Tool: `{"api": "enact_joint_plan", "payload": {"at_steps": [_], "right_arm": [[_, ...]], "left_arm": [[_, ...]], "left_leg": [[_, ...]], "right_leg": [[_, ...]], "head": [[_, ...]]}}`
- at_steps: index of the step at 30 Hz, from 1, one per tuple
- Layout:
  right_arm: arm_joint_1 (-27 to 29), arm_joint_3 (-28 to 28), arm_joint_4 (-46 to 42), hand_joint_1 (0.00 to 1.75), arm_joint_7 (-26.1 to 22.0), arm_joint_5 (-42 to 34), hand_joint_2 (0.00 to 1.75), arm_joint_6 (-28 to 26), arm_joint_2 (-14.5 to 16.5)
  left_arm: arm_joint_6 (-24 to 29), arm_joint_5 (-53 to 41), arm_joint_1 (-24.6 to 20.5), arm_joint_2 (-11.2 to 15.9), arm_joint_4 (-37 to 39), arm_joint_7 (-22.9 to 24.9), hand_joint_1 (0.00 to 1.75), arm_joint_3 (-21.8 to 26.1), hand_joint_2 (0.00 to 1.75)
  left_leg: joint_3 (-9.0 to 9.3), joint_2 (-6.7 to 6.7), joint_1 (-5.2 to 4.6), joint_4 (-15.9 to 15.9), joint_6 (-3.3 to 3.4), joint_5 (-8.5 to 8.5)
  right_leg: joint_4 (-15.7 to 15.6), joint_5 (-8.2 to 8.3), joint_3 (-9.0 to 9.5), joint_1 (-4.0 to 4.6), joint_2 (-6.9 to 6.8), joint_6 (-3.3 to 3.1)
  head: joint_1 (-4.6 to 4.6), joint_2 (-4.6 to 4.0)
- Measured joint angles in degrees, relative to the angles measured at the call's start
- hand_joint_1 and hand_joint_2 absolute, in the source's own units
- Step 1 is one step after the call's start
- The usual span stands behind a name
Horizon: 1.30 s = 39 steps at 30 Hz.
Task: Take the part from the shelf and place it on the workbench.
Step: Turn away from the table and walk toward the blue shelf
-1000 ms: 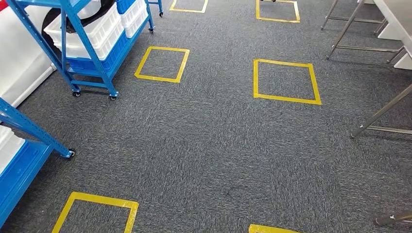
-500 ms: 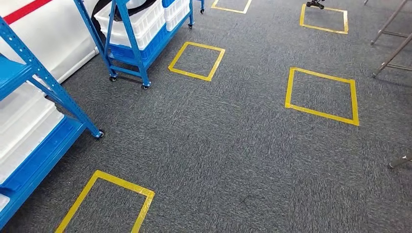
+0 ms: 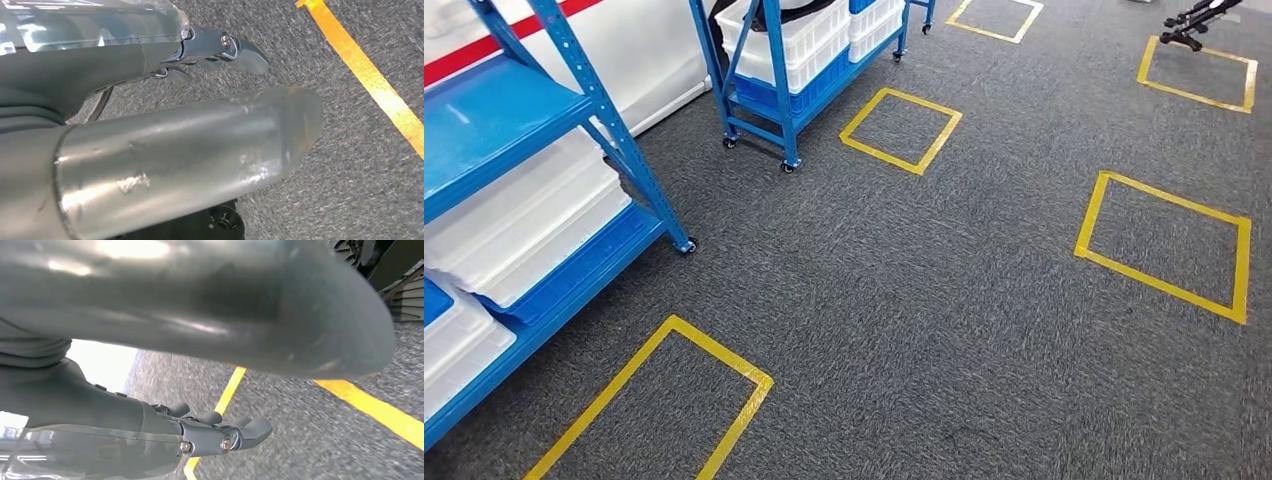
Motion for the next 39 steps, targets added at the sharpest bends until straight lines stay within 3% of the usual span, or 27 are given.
{"api": "enact_joint_plan", "payload": {"at_steps": [2, 4, 6, 8, 9, 10, 11, 13, 15, 17, 19, 21, 23, 24, 25, 26, 28, 30, 32, 33, 35, 36, 37, 38, 39], "right_arm": [[-0.37, 0.01, 0.00, 0.00, 0.01, 0.00, 0.00, 0.00, 0.00], [-0.55, 0.01, 0.00, 0.00, 0.03, 0.00, 0.00, 0.00, 0.04], [-0.33, 0.00, 0.00, 0.00, 0.04, 0.04, 0.00, 0.01, 0.32], [-0.08, -0.01, 0.00, 0.00, 0.06, 0.14, 0.00, 0.02, 0.73], [0.01, -0.01, 0.00, 0.00, 0.07, 0.19, 0.00, 0.03, 0.87], [0.05, -0.01, 0.00, 0.00, 0.07, 0.24, 0.00, 0.03, 0.95], [0.06, -0.01, 0.00, 0.00, 0.07, 0.28, 0.00, 0.04, 0.98], [0.13, -0.02, 0.00, 0.00, 0.06, 0.34, 0.00, 0.13, 1.01], [0.10, -0.03, 0.00, 0.00, 0.04, 0.36, 0.00, 0.27, 1.01], [-0.14, -0.02, 0.00, 0.00, 0.03, 0.37, 0.00, 0.33, 1.00], [-0.21, -0.01, 0.00, 0.00, 0.05, 0.38, 0.00, 0.34, 0.98], [0.06, -0.02, 0.00, 0.00, 0.05, 0.40, 0.00, 0.35, 0.86], [0.26, -0.03, 0.00, 0.00, 0.05, 0.41, 0.00, 0.35, 0.46], [0.26, -0.03, 0.01, 0.00, 0.05, 0.42, 0.00, 0.35, 0.20], [0.21, -0.02, 0.01, 0.00, 0.04, 0.42, 0.00, 0.35, -0.03], [0.16, -0.02, 0.02, 0.00, 0.04, 0.42, 0.00, 0.35, -0.20], [0.09, -0.02, 0.03, 0.00, 0.04, 0.42, 0.00, 0.35, -0.36], [0.04, -0.03, 0.04, 0.00, 0.04, 0.46, 0.00, 0.35, -0.37], [-0.27, -0.03, 0.04, 0.00, 0.05, 0.54, 0.00, 0.35, -0.37], [-0.43, -0.04, 0.04, 0.00, 0.08, 0.59, 0.00, 0.35, -0.37], [-0.55, -0.05, 0.05, 0.00, 0.10, 0.69, 0.00, 0.34, -0.27], [-0.46, -0.07, 0.05, 0.00, 0.12, 0.74, 0.00, 0.34, -0.11], [-0.36, -0.09, 0.06, 0.00, 0.12, 0.78, 0.00, 0.33, 0.10], [-0.27, -0.13, 0.07, 0.00, 0.13, 0.80, 0.00, 0.32, 0.32], [-0.20, -0.18, 0.07, 0.00, 0.14, 0.81, 0.00, 0.31, 0.50]], "left_arm": [[0.00, 0.00, 0.19, -0.01, 0.00, 0.00, 0.00, -0.01, 0.00], [-0.01, 0.00, 0.30, -0.05, 0.00, 0.01, 0.00, -0.01, 0.00], [-0.01, 0.00, 0.12, -0.08, 0.00, 0.03, 0.00, -0.01, 0.00], [0.01, 0.00, -0.04, -0.03, -0.01, 0.06, 0.00, -0.01, 0.00], [0.02, 0.00, -0.04, -0.01, -0.02, 0.08, 0.00, -0.01, 0.00], [0.03, 0.01, 0.01, 0.02, -0.02, 0.09, 0.00, -0.01, 0.00], [0.04, 0.01, 0.06, 0.02, -0.02, 0.10, 0.00, -0.01, 0.00], [0.04, 0.02, 0.06, 0.01, -0.02, 0.10, 0.00, -0.01, 0.00], [0.05, 0.04, 0.00, -0.01, -0.02, 0.08, 0.00, -0.02, 0.00], [0.10, 0.06, 0.15, 0.02, -0.03, 0.08, 0.00, -0.03, 0.00], [0.15, 0.07, 0.27, 0.07, -0.05, 0.08, 0.00, -0.03, 0.00], [0.12, 0.05, 0.10, 0.09, -0.07, 0.08, 0.00, -0.03, 0.00], [0.07, 0.01, -0.03, 0.09, -0.07, 0.09, 0.00, -0.03, 0.00], [0.07, 0.00, 0.01, 0.09, -0.07, 0.09, 0.00, -0.03, 0.00], [0.07, -0.01, 0.09, 0.09, -0.07, 0.09, 0.00, -0.04, 0.00], [0.08, -0.01, 0.17, 0.10, -0.07, 0.09, 0.00, -0.04, 0.00], [0.13, -0.01, 0.17, 0.11, -0.07, 0.09, 0.00, -0.07, 0.00], [0.17, 0.00, 0.00, 0.10, -0.07, 0.09, 0.00, -0.11, 0.00], [0.18, 0.02, 0.03, 0.10, -0.07, 0.11, 0.00, -0.14, 0.00], [0.20, 0.04, 0.11, 0.09, -0.07, 0.13, 0.00, -0.14, 0.00], [0.28, 0.09, 0.14, 0.05, -0.07, 0.17, 0.00, -0.14, 0.00], [0.32, 0.10, 0.07, 0.05, -0.07, 0.19, 0.00, -0.14, 0.00], [0.34, 0.10, 0.00, 0.06, -0.07, 0.19, 0.00, -0.14, 0.00], [0.34, 0.11, -0.05, 0.08, -0.08, 0.19, 0.00, -0.14, 0.00], [0.35, 0.11, -0.05, 0.10, -0.08, 0.19, 0.00, -0.14, 0.00]], "left_leg": [[-0.01, -1.42, -0.01, -0.37, 0.75, 0.30], [0.29, -2.63, 0.22, -0.95, 1.50, 0.75], [0.36, -3.86, 0.32, -1.17, 1.98, 1.04], [0.28, -5.48, 0.28, -1.15, 2.13, 1.10], [0.33, -6.38, 0.28, -1.13, 2.13, 1.10], [0.43, -7.30, 0.29, -1.09, 2.08, 1.07], [0.54, -8.19, 0.32, -1.02, 1.97, 1.02], [0.39, -9.80, 0.31, -0.58, 1.51, 0.79], [-0.13, -11.08, 0.38, -0.20, 0.78, 0.67], [-0.50, -12.03, 0.58, -0.24, -0.01, 0.76], [-1.23, -9.95, 0.53, 1.26, -0.60, -0.32], [-3.81, -6.35, 0.48, 6.86, -0.99, -3.58], [-7.22, -4.99, 0.61, 13.78, -1.35, -6.52], [-7.96, -4.76, 0.67, 15.31, -1.47, -6.68], [-7.62, -4.52, 0.71, 14.73, -1.52, -5.79], [-6.15, -4.00, 0.72, 12.01, -1.49, -4.05], [-2.17, -1.26, 0.46, 4.53, -1.06, -0.80], [-0.24, 0.51, 0.03, 0.59, -0.27, 0.25], [-0.32, -0.62, -0.12, 0.14, 0.48, 0.32], [-0.23, -1.31, -0.02, -0.14, 0.84, 0.51], [0.06, -2.65, 0.33, -0.72, 1.60, 0.99], [0.09, -3.26, 0.40, -0.81, 1.85, 1.15], [-0.01, -3.97, 0.41, -0.81, 2.01, 1.22], [-0.07, -4.78, 0.38, -0.78, 2.08, 1.24], [-0.07, -5.68, 0.35, -0.73, 2.10, 1.24]], "right_leg": [[-0.02, -0.22, 0.38, -0.12, -0.72, 0.59], [1.78, -1.75, -0.12, -0.37, 1.58, 1.16], [7.99, -5.26, -3.06, -0.63, 5.19, 1.41], [14.66, -7.59, -6.61, -0.75, 6.53, 1.49], [15.69, -7.14, -7.39, -0.79, 6.70, 1.50], [14.47, -5.56, -7.12, -0.84, 6.87, 1.47], [11.38, -3.25, -5.96, -0.94, 7.37, 1.40], [4.23, 0.47, -3.25, -1.17, 10.23, 1.19], [1.15, 1.38, -2.22, -1.11, 11.97, 0.93], [0.85, 1.50, -2.08, -0.98, 10.72, 0.37], [0.25, 1.72, -1.70, -1.08, 9.21, -0.42], [-0.06, 1.70, -1.43, -0.99, 7.46, -1.02], [-0.01, 1.50, -1.39, -0.77, 5.53, -1.30], [0.03, 1.38, -1.35, -0.70, 4.62, -1.33], [0.07, 1.23, -1.27, -0.68, 3.80, -1.30], [0.13, 1.06, -1.11, -0.68, 3.05, -1.20], [0.31, 0.57, -0.65, -0.51, 1.64, -0.78], [0.43, 0.17, -0.26, -0.24, 0.39, -0.19], [0.27, 0.00, 0.17, -0.13, -0.83, 0.36], [0.42, -0.29, 0.36, -0.23, -0.44, 0.68], [3.12, -2.37, -0.60, -0.52, 2.71, 1.18], [6.16, -4.14, -2.04, -0.69, 4.80, 1.29], [9.95, -5.96, -4.02, -0.74, 6.06, 1.32], [13.46, -7.22, -5.91, -0.76, 6.58, 1.35], [15.57, -7.41, -7.21, -0.77, 6.75, 1.36]], "head": [[-0.01, 0.00], [-0.01, 0.00], [0.01, 0.00], [0.01, 0.00], [0.01, 0.00], [0.01, 0.00], [0.01, 0.00], [0.00, 0.00], [-0.01, 0.00], [-0.01, 0.00], [-0.02, 0.00], [-0.04, 0.00], [-0.06, 0.00], [-0.05, 0.00], [-0.06, 0.00], [-0.06, 0.00], [-0.06, 0.00], [-0.05, 0.00], [-0.05, 0.00], [-0.04, 0.00], [-0.04, 0.00], [-0.04, 0.00], [-0.04, 0.00], [-0.04, 0.00], [-0.04, 0.00]]}}
